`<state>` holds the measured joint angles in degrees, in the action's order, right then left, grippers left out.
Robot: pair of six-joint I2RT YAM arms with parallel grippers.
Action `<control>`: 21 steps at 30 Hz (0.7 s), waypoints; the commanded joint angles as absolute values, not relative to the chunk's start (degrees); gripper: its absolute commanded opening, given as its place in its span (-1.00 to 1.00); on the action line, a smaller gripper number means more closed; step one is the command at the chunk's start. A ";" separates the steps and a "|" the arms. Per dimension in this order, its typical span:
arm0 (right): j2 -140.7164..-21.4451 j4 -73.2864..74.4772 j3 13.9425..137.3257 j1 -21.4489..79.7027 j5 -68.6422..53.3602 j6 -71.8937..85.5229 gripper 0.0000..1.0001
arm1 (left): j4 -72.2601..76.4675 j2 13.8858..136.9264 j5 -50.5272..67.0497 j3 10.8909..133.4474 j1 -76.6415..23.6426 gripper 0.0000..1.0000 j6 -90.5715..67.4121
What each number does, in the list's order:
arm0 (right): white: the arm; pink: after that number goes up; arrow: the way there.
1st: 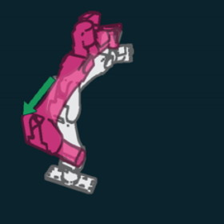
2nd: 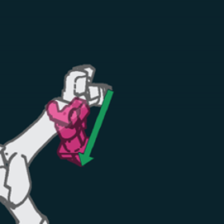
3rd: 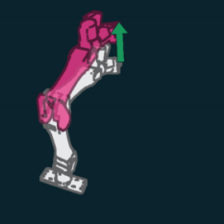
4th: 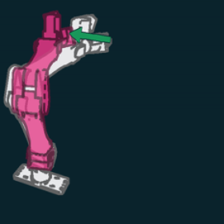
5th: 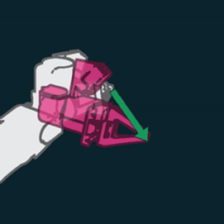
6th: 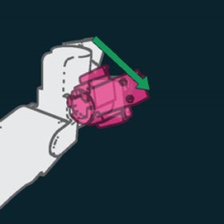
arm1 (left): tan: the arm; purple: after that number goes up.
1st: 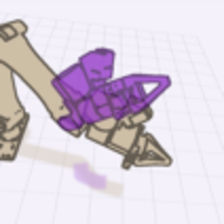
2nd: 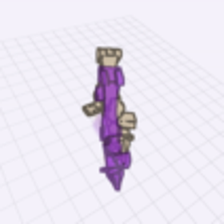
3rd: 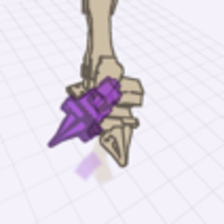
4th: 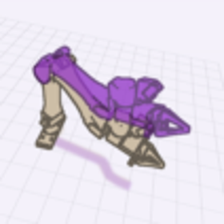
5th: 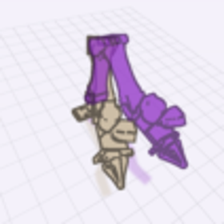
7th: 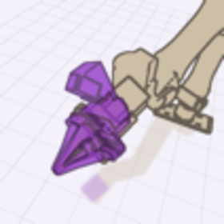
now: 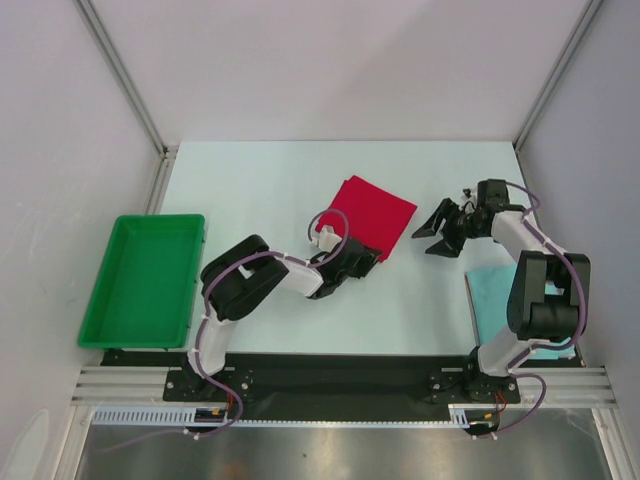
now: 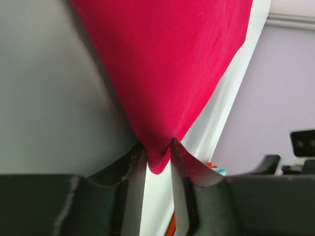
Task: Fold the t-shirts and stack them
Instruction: Neatly place the folded tshirt to the corner
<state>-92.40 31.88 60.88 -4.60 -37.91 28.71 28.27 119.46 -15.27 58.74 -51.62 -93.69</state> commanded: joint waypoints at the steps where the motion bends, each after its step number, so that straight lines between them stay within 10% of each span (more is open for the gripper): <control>1: -95.88 29.80 62.93 -4.13 -37.44 27.16 0.41 | 27.24 120.50 -14.86 59.59 -51.15 -0.40 -92.64; 11: -108.71 18.92 68.55 -3.96 -44.46 31.01 0.68 | 25.58 114.96 -8.71 60.64 -47.20 -0.97 -88.16; 21: -114.61 3.44 67.94 -0.88 -46.93 46.04 0.71 | 24.35 110.83 -2.38 62.22 -45.26 -0.99 -86.84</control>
<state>-114.10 12.14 67.44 -2.02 -44.95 39.40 24.40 114.91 -5.17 59.27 -45.78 -88.95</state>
